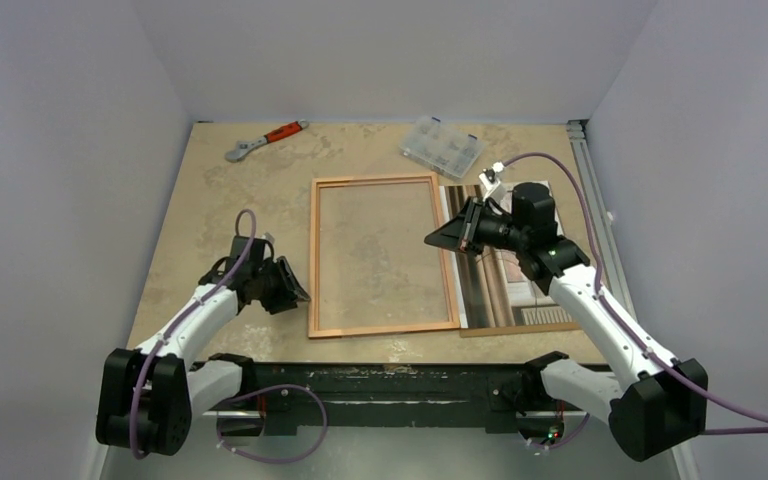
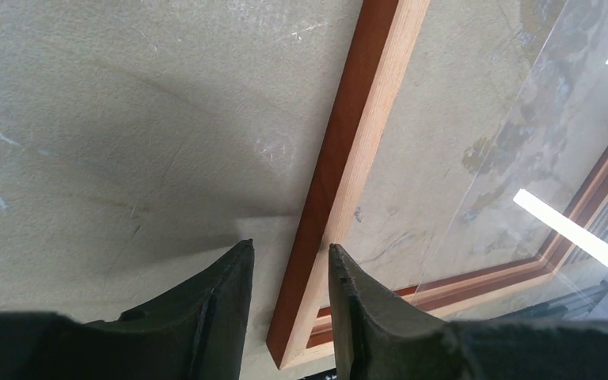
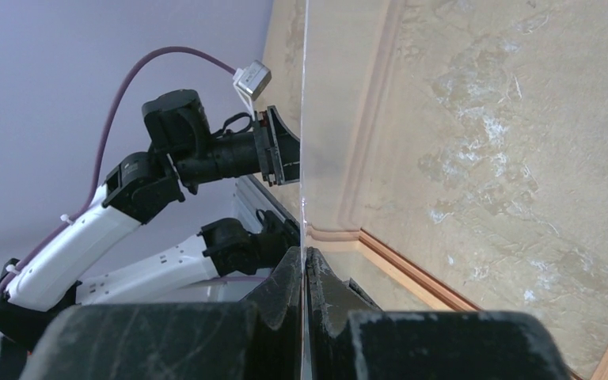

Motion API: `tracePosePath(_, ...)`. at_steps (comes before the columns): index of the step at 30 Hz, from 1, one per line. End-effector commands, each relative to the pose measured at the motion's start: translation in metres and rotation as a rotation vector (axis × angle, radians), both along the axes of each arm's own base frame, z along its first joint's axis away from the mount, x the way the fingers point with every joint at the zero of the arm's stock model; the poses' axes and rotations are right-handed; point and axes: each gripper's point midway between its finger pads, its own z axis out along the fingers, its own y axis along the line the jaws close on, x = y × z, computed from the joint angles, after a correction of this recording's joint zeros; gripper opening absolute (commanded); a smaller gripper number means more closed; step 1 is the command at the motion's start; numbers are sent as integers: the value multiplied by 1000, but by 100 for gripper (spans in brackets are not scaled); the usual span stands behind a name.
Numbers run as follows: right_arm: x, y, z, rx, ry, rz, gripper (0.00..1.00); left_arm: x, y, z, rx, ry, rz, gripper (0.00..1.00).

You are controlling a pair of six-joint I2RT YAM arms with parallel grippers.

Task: Put the photo into the frame
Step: Place the photo frame item in the photo frame.

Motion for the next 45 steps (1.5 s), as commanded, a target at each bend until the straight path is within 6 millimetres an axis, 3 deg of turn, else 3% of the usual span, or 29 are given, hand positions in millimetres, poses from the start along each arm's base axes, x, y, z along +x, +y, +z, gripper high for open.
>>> tracePosePath(1,9,11,38,92,-66,16,0,18,-2,7,-6,-64,-21,37)
tracePosePath(11,19,15,49,149,-35,-15,0,12,1,-11,14,-25,-30,28)
tracePosePath(18,30,20,58,187,-50,-25,0,12,3,-11,29,-24,-32,27)
tracePosePath(25,44,34,48,200,-30,-23,0,11,4,-10,29,-35,-32,26)
tracePosePath(31,54,43,53,198,-51,-28,0,11,4,-11,33,-32,-33,25)
tracePosePath(45,68,55,15,109,24,20,0,10,6,-11,49,-30,-40,25)
